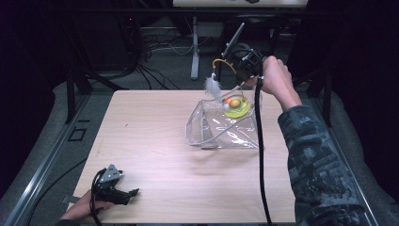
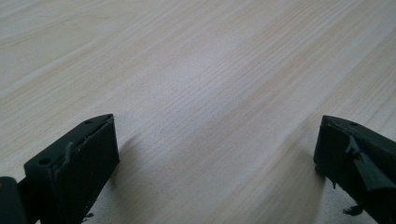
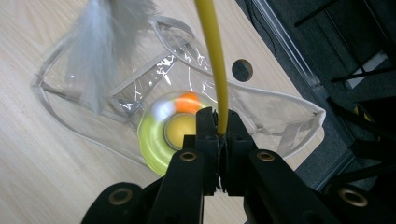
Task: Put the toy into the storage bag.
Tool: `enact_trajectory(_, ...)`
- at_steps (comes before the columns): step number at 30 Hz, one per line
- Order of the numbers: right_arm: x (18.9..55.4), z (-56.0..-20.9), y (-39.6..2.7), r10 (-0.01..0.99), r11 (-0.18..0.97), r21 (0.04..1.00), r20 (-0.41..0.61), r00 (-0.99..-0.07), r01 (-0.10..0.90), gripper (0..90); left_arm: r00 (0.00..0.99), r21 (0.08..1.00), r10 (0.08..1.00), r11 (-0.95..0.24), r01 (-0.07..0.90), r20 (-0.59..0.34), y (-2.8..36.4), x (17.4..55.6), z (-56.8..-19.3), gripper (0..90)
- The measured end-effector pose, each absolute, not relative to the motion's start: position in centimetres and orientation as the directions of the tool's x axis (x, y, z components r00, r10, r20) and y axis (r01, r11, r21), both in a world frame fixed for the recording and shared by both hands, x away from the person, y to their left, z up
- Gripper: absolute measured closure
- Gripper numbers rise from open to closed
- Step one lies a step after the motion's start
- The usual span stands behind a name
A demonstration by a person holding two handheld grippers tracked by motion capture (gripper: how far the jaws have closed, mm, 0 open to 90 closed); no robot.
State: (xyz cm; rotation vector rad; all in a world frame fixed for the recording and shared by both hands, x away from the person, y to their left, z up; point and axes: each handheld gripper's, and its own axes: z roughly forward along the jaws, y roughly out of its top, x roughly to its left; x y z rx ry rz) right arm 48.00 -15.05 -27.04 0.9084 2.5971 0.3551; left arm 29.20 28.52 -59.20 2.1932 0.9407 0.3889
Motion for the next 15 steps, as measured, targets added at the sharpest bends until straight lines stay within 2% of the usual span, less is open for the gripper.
enact_trajectory(15, 48.8, -29.5, -15.8, 0.660, 0.744, 0.321, -0.217, -0.719, 0.586, 87.6, 0.690, 0.710, 0.724, -0.484, 0.511, -0.003, 28.5, 29.2, -59.2, 0.0)
